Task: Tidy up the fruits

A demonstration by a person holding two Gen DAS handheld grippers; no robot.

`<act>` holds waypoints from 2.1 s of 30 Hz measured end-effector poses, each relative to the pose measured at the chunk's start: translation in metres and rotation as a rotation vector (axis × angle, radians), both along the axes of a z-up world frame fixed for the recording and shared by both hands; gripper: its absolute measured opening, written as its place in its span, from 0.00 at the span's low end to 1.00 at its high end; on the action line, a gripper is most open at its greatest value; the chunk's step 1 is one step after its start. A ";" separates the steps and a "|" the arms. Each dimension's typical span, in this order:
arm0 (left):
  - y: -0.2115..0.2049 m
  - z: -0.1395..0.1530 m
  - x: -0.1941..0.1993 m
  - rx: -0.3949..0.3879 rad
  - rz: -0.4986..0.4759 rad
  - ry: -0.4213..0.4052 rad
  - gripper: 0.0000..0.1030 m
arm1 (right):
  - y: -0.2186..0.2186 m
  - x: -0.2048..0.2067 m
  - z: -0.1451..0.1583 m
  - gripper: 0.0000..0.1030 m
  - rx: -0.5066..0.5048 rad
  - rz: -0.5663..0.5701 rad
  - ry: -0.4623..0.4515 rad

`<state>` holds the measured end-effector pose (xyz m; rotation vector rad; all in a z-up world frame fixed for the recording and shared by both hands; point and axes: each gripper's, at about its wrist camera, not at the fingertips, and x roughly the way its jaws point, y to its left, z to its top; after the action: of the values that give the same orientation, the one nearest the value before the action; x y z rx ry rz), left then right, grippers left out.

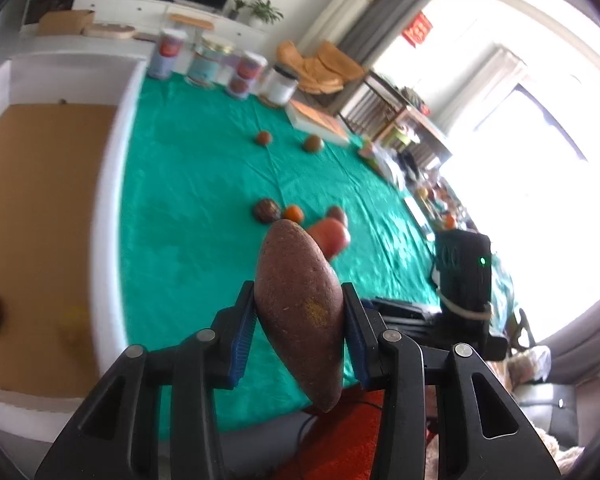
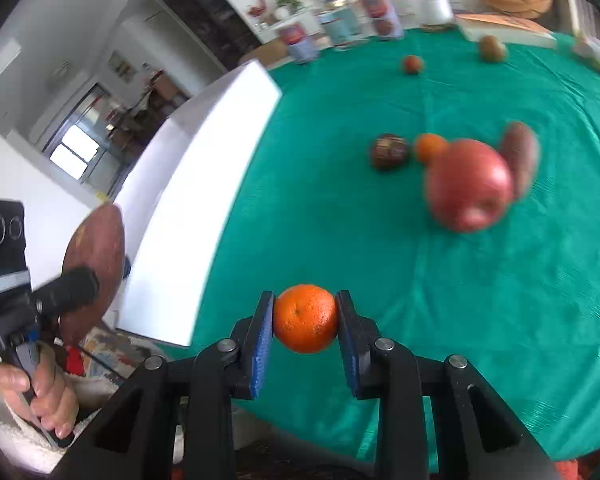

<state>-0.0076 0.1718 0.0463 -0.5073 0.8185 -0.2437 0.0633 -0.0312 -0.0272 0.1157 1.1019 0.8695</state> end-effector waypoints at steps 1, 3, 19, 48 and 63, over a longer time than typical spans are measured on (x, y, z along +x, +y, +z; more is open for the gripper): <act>0.019 0.007 -0.003 0.025 0.058 -0.009 0.41 | 0.022 -0.005 0.010 0.30 0.015 0.047 -0.018; 0.059 0.010 -0.004 0.090 0.178 -0.003 0.41 | 0.064 -0.013 0.030 0.30 0.041 0.142 -0.054; 0.168 -0.053 0.023 0.216 0.488 0.241 0.84 | 0.206 0.002 0.034 0.60 -0.015 0.236 -0.186; -0.120 -0.130 0.130 0.534 -0.010 0.090 0.96 | -0.190 0.094 -0.063 0.89 -0.415 -0.667 -0.135; -0.106 -0.156 0.151 0.541 0.059 0.123 0.99 | -0.169 0.105 -0.082 0.96 -0.498 -0.682 -0.190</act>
<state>0.1437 0.0654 -0.1092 -0.0372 0.9450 0.0683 0.1685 -0.2001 -0.1093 -0.0105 0.9754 -0.0128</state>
